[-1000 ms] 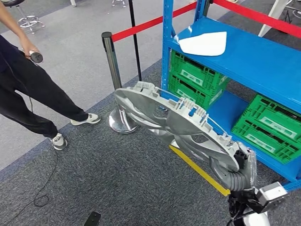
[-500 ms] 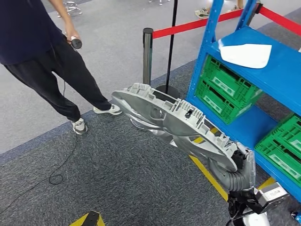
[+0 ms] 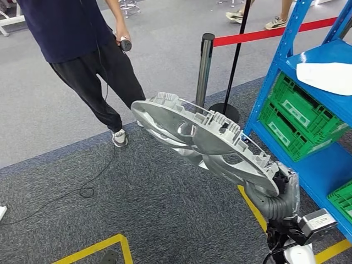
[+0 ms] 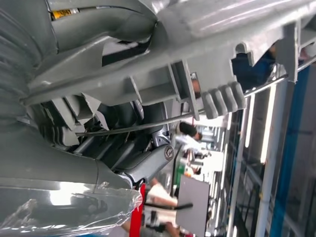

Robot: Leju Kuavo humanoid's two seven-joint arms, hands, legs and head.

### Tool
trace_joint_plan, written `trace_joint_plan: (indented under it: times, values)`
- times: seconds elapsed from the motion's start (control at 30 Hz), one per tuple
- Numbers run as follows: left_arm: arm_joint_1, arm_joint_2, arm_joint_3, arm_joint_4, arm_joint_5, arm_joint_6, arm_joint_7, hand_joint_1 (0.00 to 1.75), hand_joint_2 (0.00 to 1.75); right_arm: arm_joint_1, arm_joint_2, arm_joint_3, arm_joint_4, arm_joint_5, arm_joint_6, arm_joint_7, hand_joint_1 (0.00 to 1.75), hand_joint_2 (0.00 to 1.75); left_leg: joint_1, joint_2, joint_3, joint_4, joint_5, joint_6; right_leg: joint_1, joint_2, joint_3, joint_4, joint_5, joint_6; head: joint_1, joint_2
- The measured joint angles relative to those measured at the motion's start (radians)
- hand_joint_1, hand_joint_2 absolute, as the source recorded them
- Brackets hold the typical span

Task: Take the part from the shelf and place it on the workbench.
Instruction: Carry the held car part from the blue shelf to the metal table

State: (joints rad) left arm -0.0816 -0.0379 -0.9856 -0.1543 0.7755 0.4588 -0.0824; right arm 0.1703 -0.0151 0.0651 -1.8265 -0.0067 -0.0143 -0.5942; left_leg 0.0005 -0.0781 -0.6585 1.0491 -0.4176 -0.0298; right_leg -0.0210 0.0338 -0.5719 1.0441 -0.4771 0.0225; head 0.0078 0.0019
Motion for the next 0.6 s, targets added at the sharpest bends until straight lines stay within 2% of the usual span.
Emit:
trace_joint_plan:
  times: [0.03,0.07,0.1,0.13,0.17,0.2,0.23,0.27,0.33,0.37,0.43,0.47,0.5,0.57,0.6]
  values:
    - [-0.002,0.0,-0.001,0.0,-0.002,-0.004,0.01,0.0,1.75,-0.001,0.002,0.002,0.0,0.0,-0.001,0.001,1.75,1.75,-0.002,0.036,-0.026,0.056,-0.03,-0.003,0.002,-0.015,0.001,-0.001,0.0,-0.005,-0.003,0.0]
    - [-0.004,-0.001,-0.001,0.0,-0.002,-0.008,0.018,0.0,1.75,-0.002,0.002,0.004,0.0,0.001,-0.002,0.002,1.75,1.75,-0.002,0.056,-0.059,0.123,-0.062,-0.005,0.004,-0.03,0.0,-0.002,0.0,-0.008,-0.005,0.0]
    - [-0.005,-0.001,-0.002,0.0,-0.003,-0.012,0.023,0.0,1.75,-0.002,0.003,0.006,0.001,0.002,-0.003,0.004,1.75,1.75,-0.001,0.064,-0.089,0.187,-0.087,-0.005,0.007,-0.045,0.0,-0.002,-0.001,-0.01,-0.006,0.0]
    - [-0.006,-0.001,-0.002,0.0,-0.003,-0.014,0.026,0.0,1.75,-0.003,0.003,0.007,0.001,0.002,-0.003,0.004,1.75,1.75,-0.001,0.067,-0.106,0.224,-0.096,-0.004,0.008,-0.061,0.0,-0.001,-0.002,-0.012,-0.006,0.0]
    - [-0.006,-0.002,-0.002,0.0,-0.004,-0.015,0.028,0.0,1.75,-0.004,0.004,0.008,0.002,0.003,-0.004,0.005,1.75,1.75,-0.001,0.067,-0.105,0.227,-0.088,-0.002,0.01,-0.075,0.0,-0.001,-0.002,-0.013,-0.006,0.0]
    - [-0.005,-0.001,-0.002,0.0,-0.004,-0.016,0.03,0.0,1.75,-0.005,0.004,0.01,0.002,0.004,-0.004,0.005,1.75,1.75,-0.002,0.07,-0.086,0.195,-0.065,0.001,0.011,-0.087,0.001,-0.002,-0.003,-0.013,-0.006,0.0]
    - [-0.005,-0.001,-0.002,0.0,-0.004,-0.016,0.031,0.0,1.75,-0.007,0.004,0.011,0.002,0.004,-0.004,0.005,1.75,1.75,-0.005,0.085,-0.051,0.135,-0.034,0.006,0.012,-0.099,0.003,-0.002,-0.004,-0.013,-0.006,0.0]
    - [-0.005,0.0,-0.002,0.0,-0.004,-0.016,0.032,0.0,1.75,-0.008,0.005,0.013,0.002,0.004,-0.004,0.005,1.75,1.75,-0.011,0.114,-0.013,0.068,-0.01,0.011,0.015,-0.109,0.005,-0.001,-0.006,-0.011,-0.006,0.0]
    - [-0.009,0.0,-0.002,0.0,-0.004,-0.016,0.033,0.0,1.75,-0.01,0.005,0.015,0.002,0.004,-0.004,0.005,1.75,1.75,-0.024,0.162,0.037,-0.026,0.011,0.021,0.02,-0.13,0.007,0.001,-0.012,-0.005,-0.006,0.0]
    - [-0.011,0.0,-0.002,0.0,-0.005,-0.016,0.033,0.0,1.75,-0.01,0.005,0.016,0.002,0.004,-0.004,0.005,1.75,1.75,-0.029,0.168,0.042,-0.04,0.008,0.025,0.023,-0.142,0.008,0.0,-0.014,-0.001,-0.006,0.0]
    - [-0.009,0.001,-0.003,0.001,-0.006,-0.016,0.033,0.0,1.75,-0.011,0.005,0.019,0.002,0.006,-0.004,0.006,1.75,1.75,-0.028,0.141,0.041,-0.048,0.01,0.034,0.022,-0.16,0.013,0.0,-0.02,0.008,-0.006,0.0]
    - [-0.007,0.002,-0.003,0.001,-0.008,-0.016,0.031,0.0,1.75,-0.011,0.005,0.02,0.002,0.007,-0.005,0.006,1.75,1.75,-0.025,0.127,0.043,-0.051,0.012,0.039,0.02,-0.146,0.011,0.01,-0.03,0.013,-0.005,0.0]
    - [-0.006,0.002,-0.003,0.001,-0.008,-0.015,0.028,0.0,1.75,-0.011,0.005,0.021,0.002,0.008,-0.006,0.006,1.75,1.75,-0.021,0.113,0.045,-0.054,0.014,0.044,0.018,-0.121,0.001,0.037,-0.047,0.017,-0.004,0.0]
    - [-0.008,0.002,-0.003,0.001,-0.01,-0.016,0.018,0.0,1.75,-0.01,0.005,0.023,0.002,0.008,-0.01,0.006,1.75,1.75,-0.016,0.085,0.047,-0.056,0.016,0.051,0.016,-0.059,-0.052,0.149,-0.101,0.023,0.003,0.0]
    - [-0.009,0.002,-0.003,0.001,-0.01,-0.017,0.014,0.0,1.75,-0.009,0.005,0.023,0.002,0.008,-0.011,0.006,1.75,1.75,-0.016,0.07,0.047,-0.056,0.016,0.053,0.016,-0.046,-0.085,0.212,-0.124,0.024,0.005,0.0]
